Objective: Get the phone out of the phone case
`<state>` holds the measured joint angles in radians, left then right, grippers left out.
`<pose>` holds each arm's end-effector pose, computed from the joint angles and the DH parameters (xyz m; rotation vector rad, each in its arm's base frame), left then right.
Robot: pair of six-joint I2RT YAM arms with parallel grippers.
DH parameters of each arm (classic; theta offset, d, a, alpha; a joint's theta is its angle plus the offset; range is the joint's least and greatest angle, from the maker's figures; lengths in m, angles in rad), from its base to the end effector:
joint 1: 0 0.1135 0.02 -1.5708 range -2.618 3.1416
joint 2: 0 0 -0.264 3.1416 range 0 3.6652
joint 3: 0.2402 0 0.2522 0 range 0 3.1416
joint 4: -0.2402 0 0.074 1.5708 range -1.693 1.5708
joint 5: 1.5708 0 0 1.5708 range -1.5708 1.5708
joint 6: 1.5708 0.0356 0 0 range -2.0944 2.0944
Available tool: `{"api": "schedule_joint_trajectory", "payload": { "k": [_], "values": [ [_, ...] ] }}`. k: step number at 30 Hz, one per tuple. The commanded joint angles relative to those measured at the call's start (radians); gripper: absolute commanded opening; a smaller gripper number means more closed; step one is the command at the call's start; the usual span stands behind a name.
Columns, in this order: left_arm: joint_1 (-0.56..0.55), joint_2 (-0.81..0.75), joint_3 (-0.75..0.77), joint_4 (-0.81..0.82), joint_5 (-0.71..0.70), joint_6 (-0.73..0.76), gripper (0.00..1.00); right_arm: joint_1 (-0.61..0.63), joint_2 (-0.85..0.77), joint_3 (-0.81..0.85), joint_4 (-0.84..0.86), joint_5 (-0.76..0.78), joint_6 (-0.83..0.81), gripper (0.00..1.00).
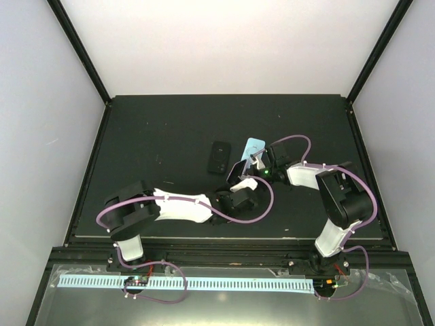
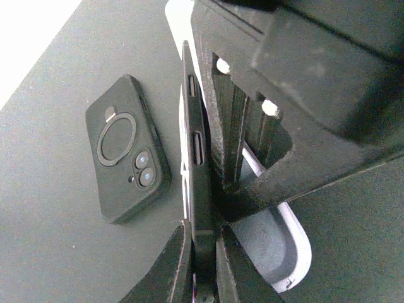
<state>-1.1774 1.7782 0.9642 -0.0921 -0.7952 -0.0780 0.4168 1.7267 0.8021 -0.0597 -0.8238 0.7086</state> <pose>0.1566 -0.3109 0.1571 0.8562 1.9931 0.2946 0.2736 0.1497 0.1331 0.0405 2.7454 1.4444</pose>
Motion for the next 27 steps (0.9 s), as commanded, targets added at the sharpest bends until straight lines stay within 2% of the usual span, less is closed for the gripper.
{"api": "schedule_joint_trajectory", "payload": {
  "k": [1,7,12,18,23,27],
  "values": [
    [0.024,-0.098,-0.01,-0.047,-0.041,-0.069,0.02,-0.001,-0.002,0.008,-0.128,0.068,-0.076,0.01],
    [0.047,-0.16,-0.062,-0.053,-0.002,-0.169,0.02,-0.001,0.01,0.05,-0.187,0.134,-0.113,0.01],
    [0.081,-0.257,-0.137,-0.019,0.055,-0.251,0.02,-0.001,-0.015,0.08,-0.261,0.276,-0.171,0.01],
    [0.081,-0.333,-0.171,0.011,0.058,-0.269,0.02,0.0,-0.059,0.094,-0.267,0.314,-0.197,0.01],
    [0.081,-0.38,-0.168,0.0,0.051,-0.279,0.02,-0.003,-0.049,0.181,-0.356,0.364,-0.236,0.01],
    [0.081,-0.44,-0.179,-0.015,0.042,-0.285,0.02,-0.003,-0.092,0.158,-0.331,0.393,-0.249,0.01]
  ]
}}
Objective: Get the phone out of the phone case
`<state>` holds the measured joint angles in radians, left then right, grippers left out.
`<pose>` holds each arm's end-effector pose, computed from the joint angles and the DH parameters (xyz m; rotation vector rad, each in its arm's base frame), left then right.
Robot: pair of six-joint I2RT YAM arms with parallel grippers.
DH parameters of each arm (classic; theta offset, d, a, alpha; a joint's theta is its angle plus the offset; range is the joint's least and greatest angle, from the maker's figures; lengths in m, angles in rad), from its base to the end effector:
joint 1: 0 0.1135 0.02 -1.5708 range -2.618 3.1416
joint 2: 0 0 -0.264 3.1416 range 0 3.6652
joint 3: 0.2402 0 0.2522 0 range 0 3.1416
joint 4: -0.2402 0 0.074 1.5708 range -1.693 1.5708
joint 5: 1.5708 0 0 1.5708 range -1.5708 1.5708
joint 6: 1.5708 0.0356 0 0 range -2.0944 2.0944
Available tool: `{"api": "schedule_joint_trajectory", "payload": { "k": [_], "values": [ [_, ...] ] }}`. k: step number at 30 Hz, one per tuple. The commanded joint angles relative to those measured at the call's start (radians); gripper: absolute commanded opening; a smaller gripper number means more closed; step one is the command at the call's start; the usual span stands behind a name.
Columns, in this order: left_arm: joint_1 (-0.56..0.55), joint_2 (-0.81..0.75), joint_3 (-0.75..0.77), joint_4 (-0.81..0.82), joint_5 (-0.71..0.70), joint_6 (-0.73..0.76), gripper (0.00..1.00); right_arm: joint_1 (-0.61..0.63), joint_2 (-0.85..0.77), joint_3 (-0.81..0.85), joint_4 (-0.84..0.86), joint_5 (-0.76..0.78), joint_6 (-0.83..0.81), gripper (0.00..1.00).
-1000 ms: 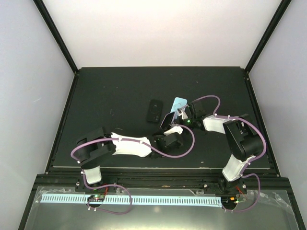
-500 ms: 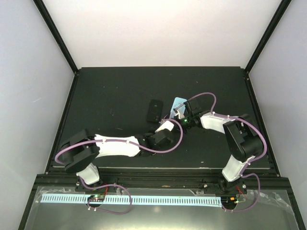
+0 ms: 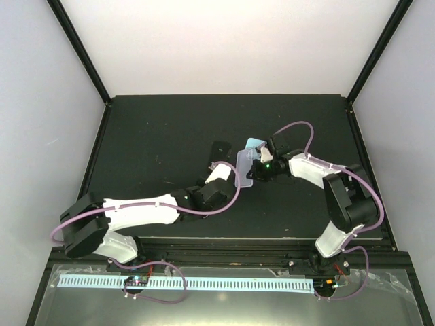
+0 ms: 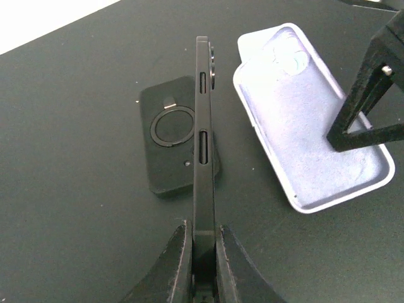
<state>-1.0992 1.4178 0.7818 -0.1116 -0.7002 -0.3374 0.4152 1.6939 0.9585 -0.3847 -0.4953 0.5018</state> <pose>0.1507 -0.2450 0.2084 0.4680 2.0653 -0.0259 0.2862 0.1446 0.1608 -0.0411 2.8167 0.9230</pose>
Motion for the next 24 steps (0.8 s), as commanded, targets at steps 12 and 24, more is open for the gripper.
{"api": "schedule_joint_trajectory", "payload": {
  "k": [12,24],
  "values": [
    [0.002,-0.281,-0.124,-0.036,-0.066,-0.046,0.02,-0.086,-0.203,0.106,-0.136,0.096,-0.352,0.01],
    [0.001,-0.411,-0.208,-0.097,0.002,-0.051,0.02,-0.394,-0.247,0.253,-0.52,0.11,-0.803,0.01]
  ]
}}
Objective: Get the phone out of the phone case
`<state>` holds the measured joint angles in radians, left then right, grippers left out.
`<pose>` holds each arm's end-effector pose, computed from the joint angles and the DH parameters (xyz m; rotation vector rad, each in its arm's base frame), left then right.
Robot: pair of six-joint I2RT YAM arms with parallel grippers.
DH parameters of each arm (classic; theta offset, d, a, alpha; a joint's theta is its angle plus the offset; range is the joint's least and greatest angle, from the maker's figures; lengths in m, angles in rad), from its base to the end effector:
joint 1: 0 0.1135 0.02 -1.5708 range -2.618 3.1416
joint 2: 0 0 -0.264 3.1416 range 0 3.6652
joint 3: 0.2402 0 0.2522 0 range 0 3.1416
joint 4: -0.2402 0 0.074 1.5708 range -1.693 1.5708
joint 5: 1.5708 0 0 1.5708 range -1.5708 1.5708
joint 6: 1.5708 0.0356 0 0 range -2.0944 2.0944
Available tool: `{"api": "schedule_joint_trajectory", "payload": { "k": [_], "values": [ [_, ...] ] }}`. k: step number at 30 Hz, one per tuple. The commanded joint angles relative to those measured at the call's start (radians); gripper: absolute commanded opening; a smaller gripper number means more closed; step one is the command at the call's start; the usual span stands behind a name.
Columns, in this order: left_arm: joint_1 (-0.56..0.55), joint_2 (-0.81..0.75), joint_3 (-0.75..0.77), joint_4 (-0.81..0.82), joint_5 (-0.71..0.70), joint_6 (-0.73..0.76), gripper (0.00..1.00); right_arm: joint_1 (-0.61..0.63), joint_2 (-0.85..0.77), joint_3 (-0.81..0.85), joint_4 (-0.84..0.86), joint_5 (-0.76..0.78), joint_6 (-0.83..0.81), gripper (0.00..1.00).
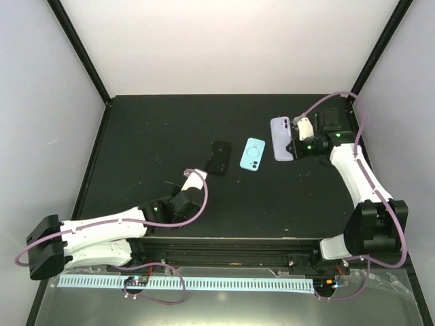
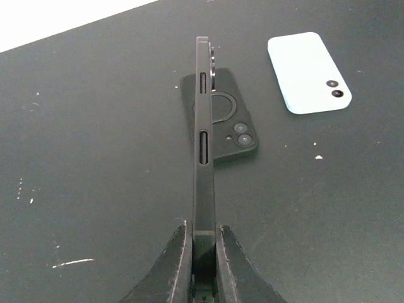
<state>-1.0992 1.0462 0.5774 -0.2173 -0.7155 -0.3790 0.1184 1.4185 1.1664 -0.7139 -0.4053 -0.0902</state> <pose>0.1169 -0.1778 0.2209 0.3806 2.0352 -0.0872 0.2891 0.0485 0.2837 -0.4189 2.4657 0.5238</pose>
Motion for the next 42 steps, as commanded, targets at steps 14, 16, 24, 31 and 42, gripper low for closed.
{"api": "schedule_joint_trajectory", "payload": {
  "k": [14,16,24,31,42],
  "values": [
    [-0.015,0.067,0.024,0.095,0.101,0.033,0.01,-0.432,0.453,0.362,-0.526,-0.002,-0.434,0.01],
    [-0.02,0.091,0.04,0.103,0.108,0.052,0.02,-0.448,0.517,0.41,-0.541,-0.024,-0.429,0.01],
    [-0.035,0.193,0.102,0.143,0.145,0.093,0.02,-0.459,0.729,0.534,-0.59,-0.07,-0.418,0.05],
    [-0.052,0.295,0.202,0.178,0.157,0.149,0.02,-0.494,0.72,0.504,-0.504,-0.046,-0.367,0.24],
    [-0.059,0.66,0.576,0.214,0.126,0.229,0.02,-0.507,0.265,0.169,-0.33,-0.189,-0.297,0.45]
  ]
}}
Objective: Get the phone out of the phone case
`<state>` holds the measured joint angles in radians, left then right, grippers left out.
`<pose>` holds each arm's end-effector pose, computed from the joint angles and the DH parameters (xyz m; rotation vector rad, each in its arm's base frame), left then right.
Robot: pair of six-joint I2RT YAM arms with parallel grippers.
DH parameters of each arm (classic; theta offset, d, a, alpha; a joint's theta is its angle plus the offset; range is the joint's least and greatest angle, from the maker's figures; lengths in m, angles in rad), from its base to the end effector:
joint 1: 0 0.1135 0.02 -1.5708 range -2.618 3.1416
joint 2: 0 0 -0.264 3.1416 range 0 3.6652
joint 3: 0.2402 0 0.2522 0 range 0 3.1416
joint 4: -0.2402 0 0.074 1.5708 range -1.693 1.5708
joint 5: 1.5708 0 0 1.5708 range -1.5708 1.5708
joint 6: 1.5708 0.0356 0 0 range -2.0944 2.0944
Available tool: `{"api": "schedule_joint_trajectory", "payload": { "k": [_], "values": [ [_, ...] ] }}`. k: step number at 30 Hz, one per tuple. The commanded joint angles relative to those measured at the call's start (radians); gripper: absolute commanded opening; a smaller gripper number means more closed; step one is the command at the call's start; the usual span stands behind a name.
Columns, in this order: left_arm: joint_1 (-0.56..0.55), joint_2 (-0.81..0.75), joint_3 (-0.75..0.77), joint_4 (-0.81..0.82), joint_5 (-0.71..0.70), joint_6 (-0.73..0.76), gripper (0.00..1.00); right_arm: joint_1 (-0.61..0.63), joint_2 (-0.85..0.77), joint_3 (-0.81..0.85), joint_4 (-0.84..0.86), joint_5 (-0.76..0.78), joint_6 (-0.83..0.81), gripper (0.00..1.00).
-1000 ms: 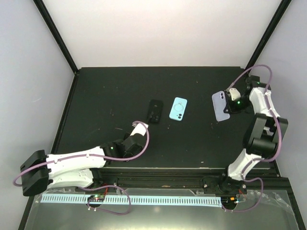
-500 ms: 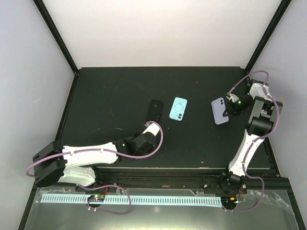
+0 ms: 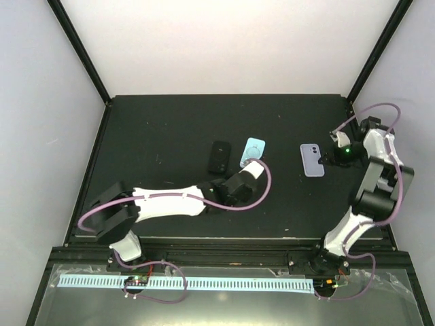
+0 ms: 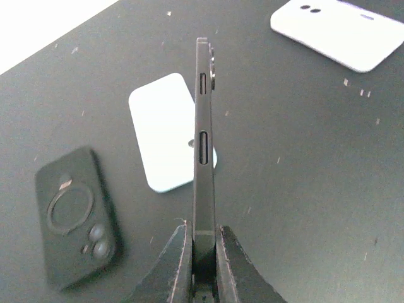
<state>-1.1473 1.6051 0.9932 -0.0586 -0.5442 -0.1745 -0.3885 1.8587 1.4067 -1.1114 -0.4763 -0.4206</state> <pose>0.1589 -0.3077 0.2208 0.7371 2.0044 -0.1616 0.3230 -0.1146 0.2080 -0.0488 2.8787 0.6383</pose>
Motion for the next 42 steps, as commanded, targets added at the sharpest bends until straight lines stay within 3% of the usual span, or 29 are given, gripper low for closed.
{"api": "schedule_joint_trajectory", "payload": {
  "k": [1,10,13,17,26,30,34,39,42],
  "values": [
    [-0.014,0.164,0.236,0.014,-0.077,0.007,0.02,0.0,-0.226,-0.107,0.089,-0.141,0.052,0.45],
    [-0.071,0.506,0.594,-0.133,-0.284,0.132,0.02,0.007,-0.59,-0.343,0.182,-0.265,0.156,0.46],
    [-0.079,0.581,0.683,-0.234,-0.377,0.135,0.01,0.005,-0.735,-0.425,0.278,-0.265,0.21,0.52],
    [-0.08,0.634,0.696,-0.27,-0.414,0.131,0.02,0.004,-0.876,-0.512,0.385,-0.205,0.253,0.6],
    [-0.074,0.83,0.884,-0.555,-0.469,0.038,0.02,-0.001,-0.949,-0.559,0.436,-0.193,0.288,0.57],
    [-0.069,0.902,1.003,-0.644,-0.416,0.014,0.02,-0.003,-0.943,-0.564,0.44,-0.187,0.286,0.57],
    [-0.068,0.909,1.012,-0.633,-0.339,-0.014,0.16,-0.006,-0.939,-0.565,0.444,-0.167,0.294,0.56],
    [-0.06,0.917,1.013,-0.624,-0.274,-0.044,0.25,-0.007,-0.94,-0.57,0.45,-0.173,0.296,0.56],
    [-0.057,0.91,1.013,-0.624,-0.241,-0.067,0.36,-0.009,-0.932,-0.569,0.451,-0.17,0.295,0.56]
  ]
}}
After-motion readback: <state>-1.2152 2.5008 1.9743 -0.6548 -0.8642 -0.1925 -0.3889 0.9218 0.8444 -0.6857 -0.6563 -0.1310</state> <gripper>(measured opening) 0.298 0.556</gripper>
